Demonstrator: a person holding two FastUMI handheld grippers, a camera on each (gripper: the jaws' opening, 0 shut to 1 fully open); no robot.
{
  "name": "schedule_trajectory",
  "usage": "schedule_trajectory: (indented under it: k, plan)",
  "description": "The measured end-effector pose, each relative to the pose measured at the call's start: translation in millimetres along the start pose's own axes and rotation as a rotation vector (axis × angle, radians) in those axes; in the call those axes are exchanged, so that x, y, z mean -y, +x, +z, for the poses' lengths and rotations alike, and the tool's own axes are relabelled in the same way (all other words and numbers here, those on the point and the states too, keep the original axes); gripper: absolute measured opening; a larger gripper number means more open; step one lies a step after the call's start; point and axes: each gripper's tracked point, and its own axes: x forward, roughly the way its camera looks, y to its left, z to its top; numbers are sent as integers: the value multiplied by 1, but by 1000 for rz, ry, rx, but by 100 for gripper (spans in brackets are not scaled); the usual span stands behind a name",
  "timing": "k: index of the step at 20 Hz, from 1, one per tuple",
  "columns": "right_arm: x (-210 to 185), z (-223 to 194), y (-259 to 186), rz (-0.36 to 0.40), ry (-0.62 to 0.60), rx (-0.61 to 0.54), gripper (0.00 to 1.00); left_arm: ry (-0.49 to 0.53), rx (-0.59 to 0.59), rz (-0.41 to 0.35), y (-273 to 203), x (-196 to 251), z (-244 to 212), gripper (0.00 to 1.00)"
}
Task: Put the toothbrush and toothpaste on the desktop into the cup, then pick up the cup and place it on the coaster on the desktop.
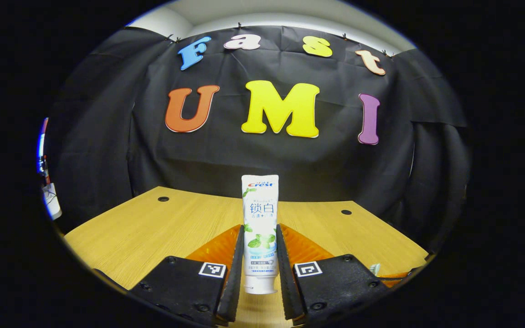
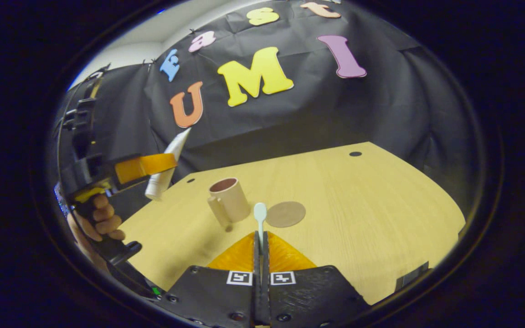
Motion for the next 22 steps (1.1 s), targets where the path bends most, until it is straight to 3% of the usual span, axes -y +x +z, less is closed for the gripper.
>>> schedule_trajectory:
  k: [4, 6, 7, 11, 22]
  plan:
    - [-2, 16, -14, 40, -8, 58, 0, 19, 33, -20, 30, 11, 7, 40]
    - [-1, 23, -21, 43, -26, 79, 0, 22, 47, -29, 41, 13, 8, 44]
    - [-1, 28, -25, 40, -33, 94, 0, 19, 48, -28, 46, 13, 8, 40]
    - [5, 40, -40, 33, -49, 139, 0, -6, 27, -27, 62, 13, -3, 41]
    - [9, 37, -35, 35, -19, 135, 0, -18, 22, -31, 75, 10, 0, 43]
